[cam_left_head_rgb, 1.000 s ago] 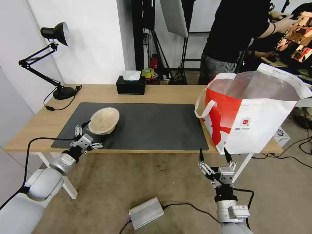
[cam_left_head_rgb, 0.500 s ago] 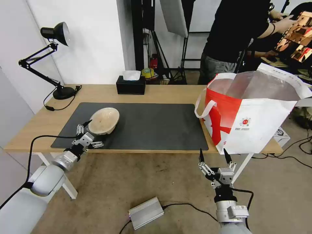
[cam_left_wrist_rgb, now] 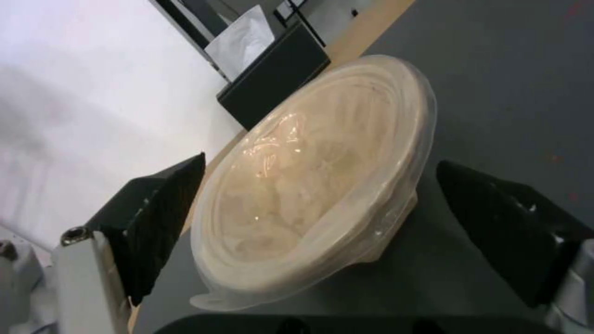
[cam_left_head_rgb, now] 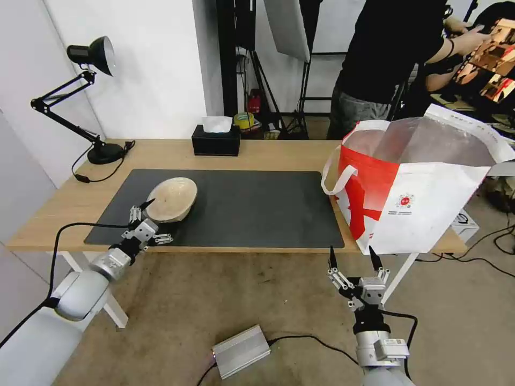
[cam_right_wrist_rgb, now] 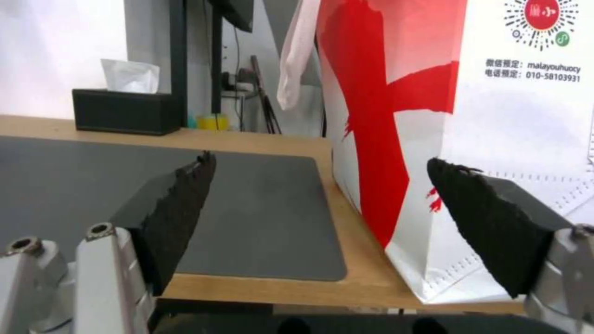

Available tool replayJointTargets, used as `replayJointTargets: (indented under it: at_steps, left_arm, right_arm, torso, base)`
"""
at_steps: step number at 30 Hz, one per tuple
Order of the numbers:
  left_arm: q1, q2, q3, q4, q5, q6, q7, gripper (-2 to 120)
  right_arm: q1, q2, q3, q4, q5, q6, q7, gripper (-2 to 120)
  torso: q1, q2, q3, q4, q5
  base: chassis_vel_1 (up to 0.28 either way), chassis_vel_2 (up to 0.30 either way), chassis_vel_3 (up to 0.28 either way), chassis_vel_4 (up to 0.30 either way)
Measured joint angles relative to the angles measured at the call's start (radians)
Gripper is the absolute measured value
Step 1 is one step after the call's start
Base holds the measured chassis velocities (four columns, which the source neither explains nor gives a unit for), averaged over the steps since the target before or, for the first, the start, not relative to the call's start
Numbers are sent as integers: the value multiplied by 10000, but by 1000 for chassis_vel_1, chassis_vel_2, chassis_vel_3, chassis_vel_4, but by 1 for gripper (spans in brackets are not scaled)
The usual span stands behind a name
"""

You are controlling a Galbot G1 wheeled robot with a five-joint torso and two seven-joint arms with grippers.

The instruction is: Pick up the trash from the table and place it into the takeout bag.

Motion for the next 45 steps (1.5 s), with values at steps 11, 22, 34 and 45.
replayJointTargets:
  at_steps: [11,22,34,45]
  left_arm:
    - [-155,8,84,250,27,-47,13,77]
    - [-250,55,133,345,28,-81,18,55]
    - [-455,-16,371,581,22,-261,43,40]
    - [-510,-66,405,685,0,-287,107,5]
  right_arm:
    - [11,68,-13,-70,-20,6,4,87]
    - [21,105,-41,-107,-62,14,3,86]
    - [-21,160,-42,-115,-199,29,6,86]
    - [-22,180,-30,-139,-224,41,23,82]
  torso:
    - [0,0,0,0,-1]
    - [0,0,0,0,-1]
    - [-2,0,0,0,0]
    - [-1,0,0,0,0]
  base:
    - [0,0,0,0]
    - [0,0,0,0]
    - [0,0,0,0]
    - [0,0,0,0]
